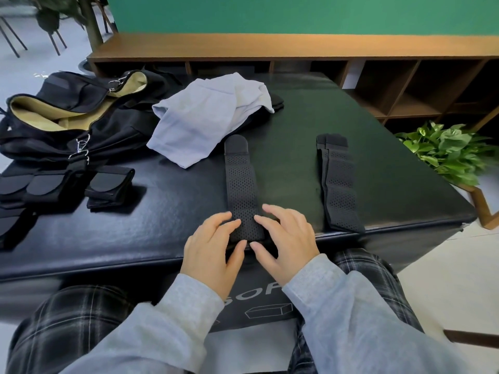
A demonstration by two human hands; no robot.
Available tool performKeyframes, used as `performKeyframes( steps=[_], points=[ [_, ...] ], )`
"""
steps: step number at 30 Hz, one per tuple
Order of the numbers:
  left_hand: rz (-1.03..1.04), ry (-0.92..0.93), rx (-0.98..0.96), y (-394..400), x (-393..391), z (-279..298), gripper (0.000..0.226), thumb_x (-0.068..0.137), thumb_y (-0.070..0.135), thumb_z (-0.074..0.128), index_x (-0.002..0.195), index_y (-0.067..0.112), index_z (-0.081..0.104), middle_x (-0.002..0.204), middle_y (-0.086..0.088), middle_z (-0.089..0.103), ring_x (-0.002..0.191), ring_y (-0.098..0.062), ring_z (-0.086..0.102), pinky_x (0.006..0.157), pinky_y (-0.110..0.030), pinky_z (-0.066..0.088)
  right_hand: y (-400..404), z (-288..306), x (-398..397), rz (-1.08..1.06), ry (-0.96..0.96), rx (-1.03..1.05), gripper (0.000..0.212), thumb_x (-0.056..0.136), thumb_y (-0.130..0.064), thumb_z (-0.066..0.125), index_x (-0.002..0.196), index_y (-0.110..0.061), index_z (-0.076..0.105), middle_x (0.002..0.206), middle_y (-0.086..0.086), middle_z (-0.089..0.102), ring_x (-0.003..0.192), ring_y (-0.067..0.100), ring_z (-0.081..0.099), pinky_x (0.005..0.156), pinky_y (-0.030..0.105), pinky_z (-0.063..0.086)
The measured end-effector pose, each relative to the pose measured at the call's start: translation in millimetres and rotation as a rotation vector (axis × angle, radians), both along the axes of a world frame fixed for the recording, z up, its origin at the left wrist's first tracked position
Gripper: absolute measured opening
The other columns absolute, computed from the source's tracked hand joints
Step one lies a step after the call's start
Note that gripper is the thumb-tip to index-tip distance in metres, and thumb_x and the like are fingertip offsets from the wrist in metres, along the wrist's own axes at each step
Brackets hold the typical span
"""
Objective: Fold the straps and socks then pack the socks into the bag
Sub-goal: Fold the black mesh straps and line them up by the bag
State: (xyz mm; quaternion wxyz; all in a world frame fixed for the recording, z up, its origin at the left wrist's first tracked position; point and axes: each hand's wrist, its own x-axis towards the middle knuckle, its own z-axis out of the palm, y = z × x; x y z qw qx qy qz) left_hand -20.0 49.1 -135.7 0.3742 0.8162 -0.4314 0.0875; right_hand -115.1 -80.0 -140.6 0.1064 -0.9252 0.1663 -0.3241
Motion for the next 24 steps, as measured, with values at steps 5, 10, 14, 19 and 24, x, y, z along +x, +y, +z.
performKeyframes(
  steps=[5, 10, 14, 19, 24],
  points=[
    [-0.045, 0.172, 0.102, -0.1, 14.3, 19.2, 0.022, 0.085, 0.027, 0.065, 0.104, 0.019, 0.07, 0.108, 0.008, 0.065, 0.099, -0.016, 0.059, 0.085, -0.026, 0.046, 1.7, 1.5, 2.6, 0.0, 0.119, -0.034, 0.046, 0.081, -0.041, 0.042, 0.116, -0.018, 0.061, 0.131, -0.002, 0.057, 0.121, 0.012, 0.041, 0.093, 0.029, 0.034],
    [-0.005, 0.304, 0.026, 0.8, 17.7, 28.1, 0.013, 0.083, 0.023, 0.067, 0.095, 0.024, 0.073, 0.082, 0.027, 0.058, 0.082, 0.008, 0.056, 0.075, 0.002, 0.034, -0.5, 4.8, 5.6, -0.029, 0.026, 0.046, 0.037, 0.082, -0.036, 0.043, 0.108, -0.022, 0.065, 0.108, -0.008, 0.064, 0.103, 0.01, 0.044, 0.082, 0.029, 0.037],
    [-0.037, 0.433, -0.061, 5.4, 15.5, 27.5, 0.022, 0.079, 0.019, 0.071, 0.084, 0.041, 0.067, 0.078, 0.024, 0.066, 0.078, 0.008, 0.058, 0.07, -0.004, 0.041, -0.7, 3.2, 6.2, 0.002, -0.057, 0.046, 0.024, 0.08, -0.03, 0.047, 0.091, -0.024, 0.067, 0.099, -0.008, 0.063, 0.092, 0.011, 0.044, 0.074, 0.027, 0.035],
    [-0.079, 0.429, -0.021, 11.7, 14.1, 29.3, 0.039, 0.075, 0.02, 0.075, 0.096, 0.048, 0.058, 0.091, 0.017, 0.065, 0.062, 0.003, 0.052, 0.067, -0.014, 0.046, 1.4, 4.6, 3.8, 0.093, -0.11, 0.14, 0.024, 0.085, -0.027, 0.048, 0.094, -0.017, 0.068, 0.099, -0.007, 0.068, 0.097, 0.009, 0.051, 0.081, 0.023, 0.035],
    [-0.042, 0.519, -0.082, 10.8, 15.3, 27.3, 0.042, 0.077, 0.018, 0.073, 0.096, 0.05, 0.053, 0.076, 0.023, 0.064, 0.059, -0.002, 0.051, 0.066, -0.011, 0.043, 6.5, 17.9, -0.6, 0.074, -0.023, 0.361, 0.041, 0.086, -0.042, 0.037, 0.095, -0.014, 0.066, 0.083, -0.003, 0.06, 0.084, 0.021, 0.057, 0.077, 0.034, 0.047]
  ],
)
